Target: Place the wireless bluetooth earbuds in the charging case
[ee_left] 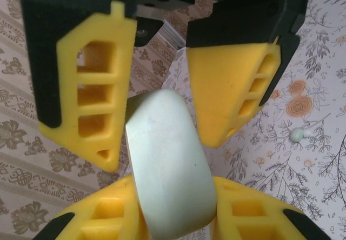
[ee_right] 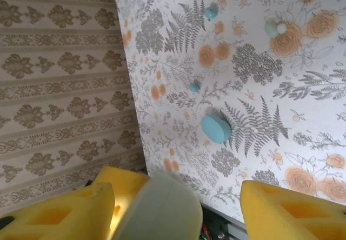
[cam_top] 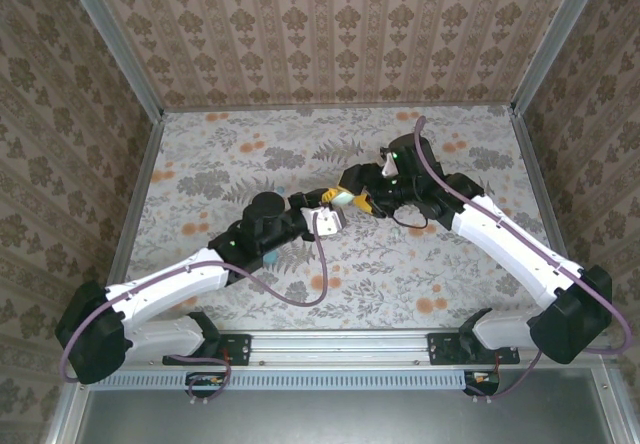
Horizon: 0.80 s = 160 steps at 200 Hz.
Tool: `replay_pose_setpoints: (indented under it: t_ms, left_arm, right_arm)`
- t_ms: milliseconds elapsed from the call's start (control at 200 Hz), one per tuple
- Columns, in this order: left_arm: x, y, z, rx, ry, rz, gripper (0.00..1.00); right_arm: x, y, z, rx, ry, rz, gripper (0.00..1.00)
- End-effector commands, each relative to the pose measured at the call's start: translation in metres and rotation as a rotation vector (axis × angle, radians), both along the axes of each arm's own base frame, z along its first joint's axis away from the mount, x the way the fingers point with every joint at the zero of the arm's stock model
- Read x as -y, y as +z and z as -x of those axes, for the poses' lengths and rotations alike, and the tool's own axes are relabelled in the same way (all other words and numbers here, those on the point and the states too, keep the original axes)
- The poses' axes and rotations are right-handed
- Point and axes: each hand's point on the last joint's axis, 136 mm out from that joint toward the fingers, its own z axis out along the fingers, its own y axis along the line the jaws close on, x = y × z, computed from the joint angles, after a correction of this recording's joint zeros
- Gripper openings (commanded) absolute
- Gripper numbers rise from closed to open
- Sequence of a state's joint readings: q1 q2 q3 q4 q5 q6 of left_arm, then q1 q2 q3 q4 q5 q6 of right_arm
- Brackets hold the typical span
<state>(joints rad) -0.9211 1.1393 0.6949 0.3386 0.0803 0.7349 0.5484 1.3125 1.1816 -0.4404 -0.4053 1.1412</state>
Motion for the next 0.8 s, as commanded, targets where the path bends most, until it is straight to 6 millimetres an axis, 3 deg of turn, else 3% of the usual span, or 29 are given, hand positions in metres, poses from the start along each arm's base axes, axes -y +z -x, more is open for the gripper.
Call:
replay_pose_setpoints:
  t_ms: [0, 165, 325, 470, 540, 685, 795]
  left_arm:
    - [0.005, 0.007, 0.001, 0.052, -0.009, 0.000, 0.18]
    - [0.008, 0.003, 0.003, 0.073, -0.010, -0.031, 0.18]
    - [0.010, 0.001, 0.002, 0.086, -0.002, -0.055, 0.19]
    - [0.011, -0.001, 0.000, 0.087, 0.008, -0.073, 0.23]
    - [0.011, -0.001, -0.001, 0.073, 0.015, -0.070, 0.31]
    - [0.004, 0.005, -0.002, -0.035, 0.032, 0.008, 0.61]
    - [-0.007, 0.017, 0.002, -0.195, 0.006, 0.133, 0.72]
  right_arm:
    - [-0.003, -0.008, -0.005, -0.036, -0.007, -0.035, 0.61]
    - [-0.005, -0.007, -0.007, -0.042, -0.005, -0.052, 0.59]
    - [-0.006, -0.005, -0.006, -0.038, 0.003, -0.058, 0.35]
    - [-0.005, -0.003, -0.005, -0.020, 0.010, -0.058, 0.22]
    - [-0.005, -0.002, -0.005, -0.004, 0.010, -0.059, 0.16]
    - [-0.003, 0.002, -0.010, 0.063, -0.003, -0.081, 0.10]
    - [-0.002, 0.007, -0.015, 0.129, -0.023, -0.116, 0.08]
